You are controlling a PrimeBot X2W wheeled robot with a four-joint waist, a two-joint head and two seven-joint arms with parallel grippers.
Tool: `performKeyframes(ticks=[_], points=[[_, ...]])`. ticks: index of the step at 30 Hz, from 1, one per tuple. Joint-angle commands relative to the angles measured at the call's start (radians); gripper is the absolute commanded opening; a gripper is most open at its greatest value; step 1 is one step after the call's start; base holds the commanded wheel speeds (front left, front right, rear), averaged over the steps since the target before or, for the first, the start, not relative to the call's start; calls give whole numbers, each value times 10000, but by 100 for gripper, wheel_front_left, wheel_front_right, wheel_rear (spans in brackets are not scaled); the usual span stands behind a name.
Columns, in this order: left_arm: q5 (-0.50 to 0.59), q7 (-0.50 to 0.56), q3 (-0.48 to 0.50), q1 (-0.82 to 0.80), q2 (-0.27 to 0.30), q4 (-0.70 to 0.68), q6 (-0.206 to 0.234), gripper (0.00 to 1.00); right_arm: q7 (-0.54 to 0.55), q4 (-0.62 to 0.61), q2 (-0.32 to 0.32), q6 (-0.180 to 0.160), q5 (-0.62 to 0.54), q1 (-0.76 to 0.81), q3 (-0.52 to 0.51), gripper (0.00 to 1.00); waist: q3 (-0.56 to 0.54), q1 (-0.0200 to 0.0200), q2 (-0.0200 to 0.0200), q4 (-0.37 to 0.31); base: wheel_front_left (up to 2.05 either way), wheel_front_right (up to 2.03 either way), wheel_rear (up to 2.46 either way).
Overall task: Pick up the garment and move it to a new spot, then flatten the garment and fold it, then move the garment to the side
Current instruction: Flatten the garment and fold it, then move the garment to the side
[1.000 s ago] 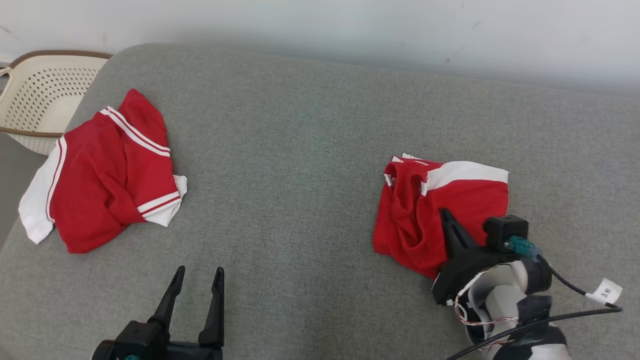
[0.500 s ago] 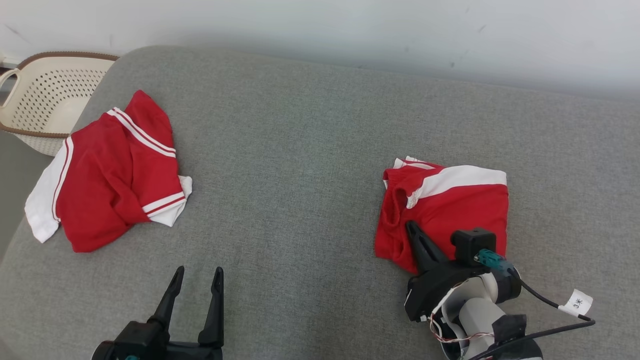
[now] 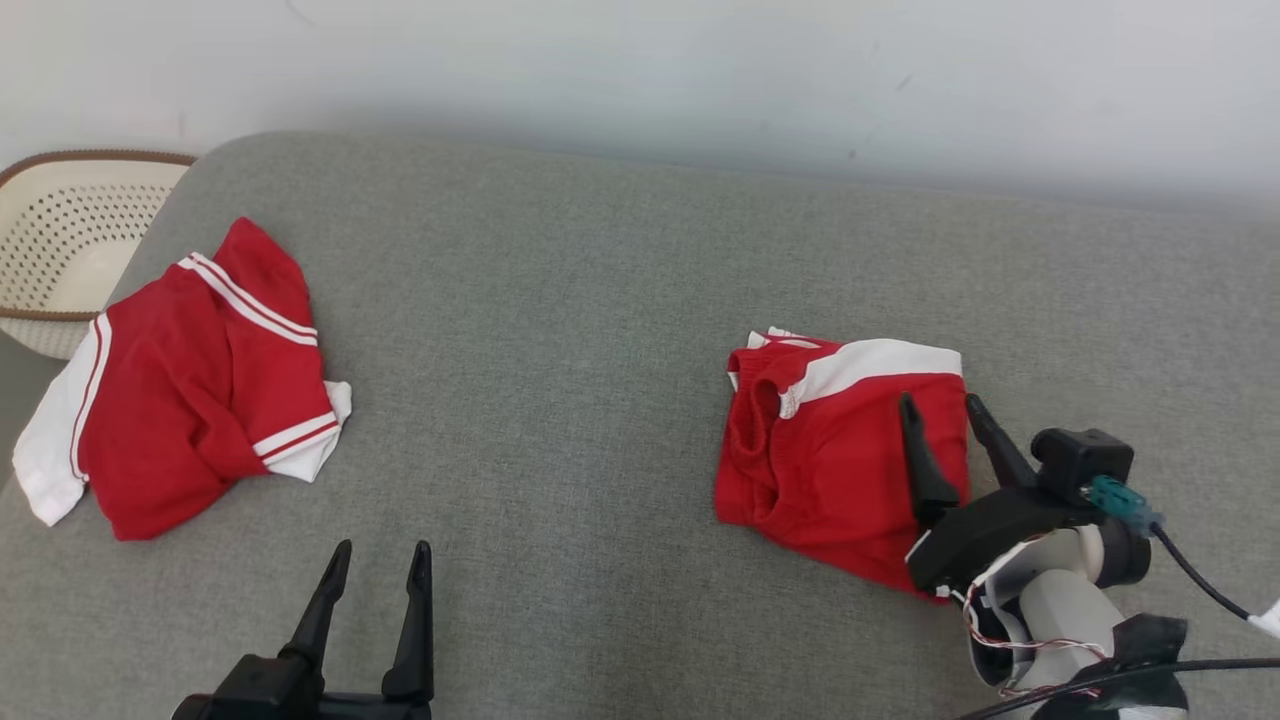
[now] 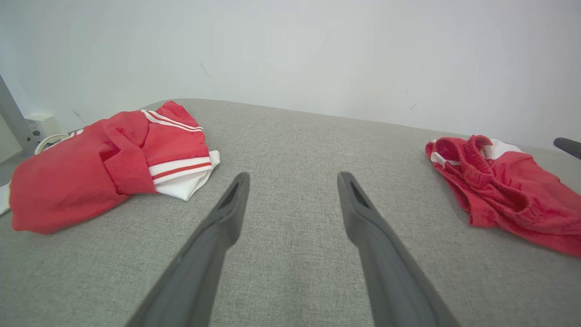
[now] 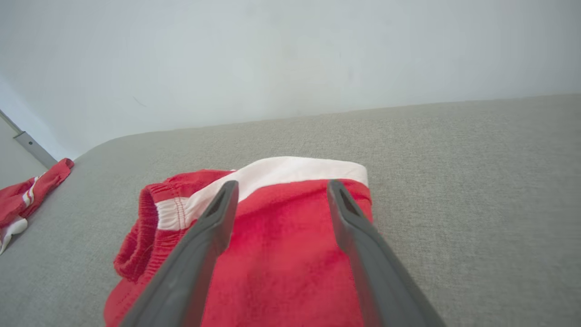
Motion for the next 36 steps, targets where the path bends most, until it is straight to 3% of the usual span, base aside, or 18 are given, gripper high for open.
performKeyframes(ticks=[1,10,19,29,31,32,33,36], points=[[66,-24,75,185,8,-56,43,100,-35,-77,-139,-2,145,166,-92,100,-139,0,0,-165,0,0,0],[117,-24,231,349,9,-140,-28,100,-35,599,-671,-2,862,71,-134,100,-250,0,0,-362,0,0,0],[4,-24,125,321,8,-100,-19,100,408,1818,-526,-2,1996,-265,1050,100,-156,0,0,-244,0,0,0],[-92,-24,53,286,8,-92,5,100,1133,2313,-560,-2,3536,-632,2232,100,-36,0,0,-148,0,0,0],[-108,-24,39,260,8,-80,7,100,1172,2357,-614,-2,3749,-692,2459,37,-9,0,0,-137,0,0,0],[-108,-24,39,260,8,-80,7,100,1172,2357,-614,-2,3749,-692,2459,37,-9,0,0,-137,0,0,0],[-117,-24,31,244,8,-73,7,100,1157,2385,-647,0,3818,-722,2558,0,2,0,0,-131,0,0,0],[-148,-24,56,210,8,-54,18,100,899,2452,-799,-2,3959,-918,2800,0,42,0,0,-141,0,0,0]])
